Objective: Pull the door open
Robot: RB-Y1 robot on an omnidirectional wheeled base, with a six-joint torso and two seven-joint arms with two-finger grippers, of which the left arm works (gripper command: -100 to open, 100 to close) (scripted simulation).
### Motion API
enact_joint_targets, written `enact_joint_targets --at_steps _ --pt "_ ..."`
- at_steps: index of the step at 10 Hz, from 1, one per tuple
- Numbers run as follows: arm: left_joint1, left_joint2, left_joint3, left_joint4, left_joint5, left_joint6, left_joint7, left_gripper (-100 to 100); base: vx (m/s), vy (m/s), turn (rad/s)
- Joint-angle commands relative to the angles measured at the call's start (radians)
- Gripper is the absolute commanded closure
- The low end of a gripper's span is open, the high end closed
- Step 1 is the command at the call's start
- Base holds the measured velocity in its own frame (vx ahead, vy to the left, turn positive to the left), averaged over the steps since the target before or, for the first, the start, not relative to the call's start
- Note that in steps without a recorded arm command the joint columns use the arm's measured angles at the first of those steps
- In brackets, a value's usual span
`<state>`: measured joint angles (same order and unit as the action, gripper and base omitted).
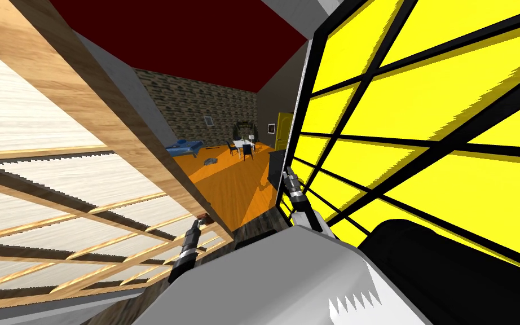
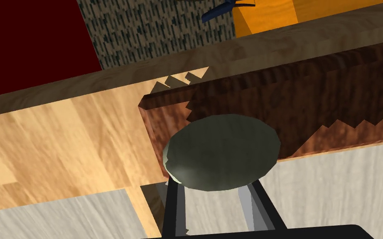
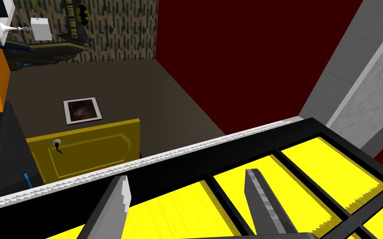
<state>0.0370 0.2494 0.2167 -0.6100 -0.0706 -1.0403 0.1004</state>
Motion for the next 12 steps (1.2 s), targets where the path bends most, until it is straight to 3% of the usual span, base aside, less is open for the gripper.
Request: enact_joint_targets --at_steps 1,4,6,7,8,10,11,12 --pt "-0.001 -0.015 -0.021 -0.024 0.027 0.016 0.05 100 -0.095 0.041 -0.137" --pt "-0.006 -0.017 -0.028 -0.023 0.048 0.023 0.108 100 -0.064 0.022 -0.068" --pt "-0.017 -0.02 -0.044 -0.022 0.089 0.036 0.173 100 -0.079 0.025 -0.108" --pt "-0.017 -0.02 -0.044 -0.022 0.089 0.036 0.192 100 -0.065 0.035 -0.058" --pt "-0.022 -0.022 -0.052 -0.022 0.11 0.043 0.225 100 -0.061 0.032 -0.121" --pt "-0.022 -0.022 -0.052 -0.022 0.11 0.043 0.233 100 -0.038 0.011 -0.021" --pt "-0.009 -0.014 -0.049 -0.024 0.124 0.065 0.266 -100 -0.027 0.009 -0.01" --pt "-0.011 -0.016 -0.051 -0.024 0.131 0.068 0.285 -100 -0.052 0.023 -0.028"
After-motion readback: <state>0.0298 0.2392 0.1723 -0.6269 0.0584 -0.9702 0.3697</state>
